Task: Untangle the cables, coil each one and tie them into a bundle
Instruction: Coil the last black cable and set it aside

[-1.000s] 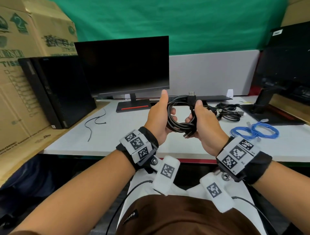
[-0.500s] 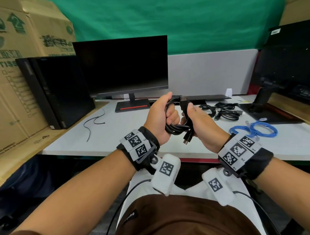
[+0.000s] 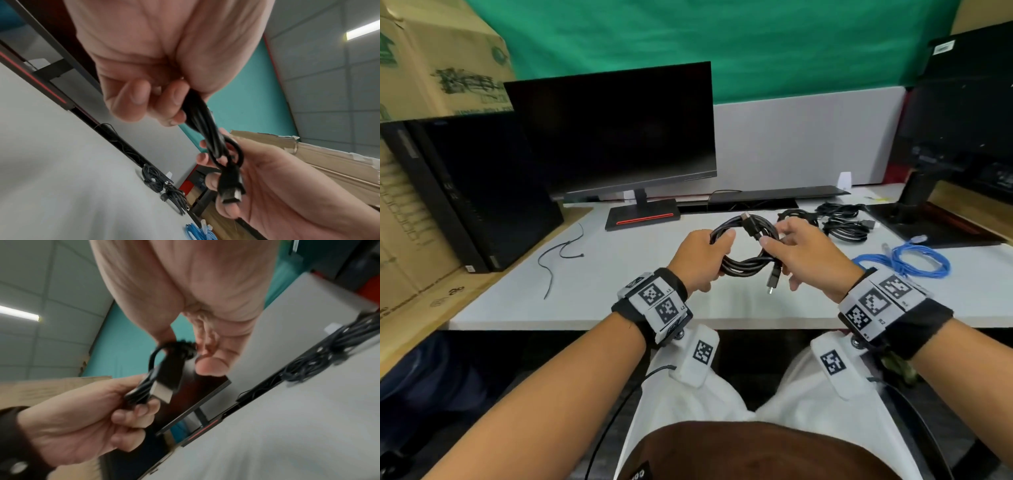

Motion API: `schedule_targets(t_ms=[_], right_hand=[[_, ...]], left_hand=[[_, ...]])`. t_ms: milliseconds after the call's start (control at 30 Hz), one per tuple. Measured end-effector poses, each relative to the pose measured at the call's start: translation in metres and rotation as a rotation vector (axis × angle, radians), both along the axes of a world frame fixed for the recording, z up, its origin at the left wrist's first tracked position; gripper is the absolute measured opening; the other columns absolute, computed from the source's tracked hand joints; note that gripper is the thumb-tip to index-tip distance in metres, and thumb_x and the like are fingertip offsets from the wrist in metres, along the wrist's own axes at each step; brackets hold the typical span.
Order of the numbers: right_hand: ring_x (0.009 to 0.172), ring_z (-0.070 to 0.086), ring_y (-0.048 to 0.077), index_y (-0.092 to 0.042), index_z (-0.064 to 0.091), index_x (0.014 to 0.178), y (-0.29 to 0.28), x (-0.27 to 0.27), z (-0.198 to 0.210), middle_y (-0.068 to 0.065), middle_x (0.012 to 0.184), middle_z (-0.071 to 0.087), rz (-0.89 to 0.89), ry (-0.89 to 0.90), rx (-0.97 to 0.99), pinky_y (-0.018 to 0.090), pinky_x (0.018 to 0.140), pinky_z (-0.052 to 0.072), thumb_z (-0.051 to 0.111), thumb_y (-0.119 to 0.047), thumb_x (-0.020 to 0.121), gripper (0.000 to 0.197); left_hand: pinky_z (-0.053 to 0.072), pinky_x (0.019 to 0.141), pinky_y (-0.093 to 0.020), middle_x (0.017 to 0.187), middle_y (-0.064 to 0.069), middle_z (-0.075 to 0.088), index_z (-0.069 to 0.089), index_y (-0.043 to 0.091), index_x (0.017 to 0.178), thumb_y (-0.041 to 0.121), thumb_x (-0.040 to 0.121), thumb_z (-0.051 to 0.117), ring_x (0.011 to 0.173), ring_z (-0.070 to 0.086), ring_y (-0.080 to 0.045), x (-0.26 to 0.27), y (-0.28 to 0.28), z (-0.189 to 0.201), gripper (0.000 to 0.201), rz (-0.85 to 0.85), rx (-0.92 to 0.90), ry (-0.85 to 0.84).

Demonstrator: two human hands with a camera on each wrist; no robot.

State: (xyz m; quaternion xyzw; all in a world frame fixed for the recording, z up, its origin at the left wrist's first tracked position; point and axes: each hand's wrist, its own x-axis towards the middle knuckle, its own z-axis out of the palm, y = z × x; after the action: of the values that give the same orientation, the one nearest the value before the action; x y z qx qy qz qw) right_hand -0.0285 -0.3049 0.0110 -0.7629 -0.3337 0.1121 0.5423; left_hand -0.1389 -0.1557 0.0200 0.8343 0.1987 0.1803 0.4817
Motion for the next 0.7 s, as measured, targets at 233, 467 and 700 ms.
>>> schedule_targets(t_ms=[233, 467, 700], right_hand=[[0.039, 0.056, 0.017, -0.007, 0.059, 0.109, 0.015, 0.071, -0.016, 0.016, 0.076, 0.066, -0.101, 0.17, -0.113, 0.029, 0.04, 0.051, 0.065, -0.016, 0.095, 0.019], [0.052, 0.066, 0.033, 0.008, 0.064, 0.102, 0.05, 0.135, -0.025, 0.026, 0.068, 0.069, -0.228, 0.176, -0.4, 0.048, 0.062, 0.062, 0.052, -0.01, 0.1, 0.022], [0.061, 0.07, 0.023, -0.01, 0.067, 0.091, 0.083, 0.178, -0.022, 0.01, 0.068, 0.07, -0.193, -0.079, -0.65, 0.039, 0.072, 0.062, 0.058, -0.016, 0.096, 0.012]], left_hand=[[0.042, 0.048, -0.028, 0.075, -0.009, 0.05, 0.055, 0.005, 0.095, 0.036, 0.107, 0.031, 0.063, 0.046, -0.025, 0.074, 0.022, -0.02, 0.041, -0.051, 0.049, 0.203], [0.057, 0.073, -0.041, 0.105, -0.02, 0.068, 0.064, -0.001, 0.111, 0.014, 0.098, 0.052, 0.077, 0.06, -0.032, 0.16, 0.057, -0.024, 0.023, -0.024, 0.253, 0.402], [0.06, 0.082, -0.045, 0.105, -0.023, 0.071, 0.064, -0.003, 0.112, 0.012, 0.095, 0.06, 0.096, 0.07, -0.038, 0.214, 0.082, -0.04, 0.023, -0.069, 0.262, 0.516]])
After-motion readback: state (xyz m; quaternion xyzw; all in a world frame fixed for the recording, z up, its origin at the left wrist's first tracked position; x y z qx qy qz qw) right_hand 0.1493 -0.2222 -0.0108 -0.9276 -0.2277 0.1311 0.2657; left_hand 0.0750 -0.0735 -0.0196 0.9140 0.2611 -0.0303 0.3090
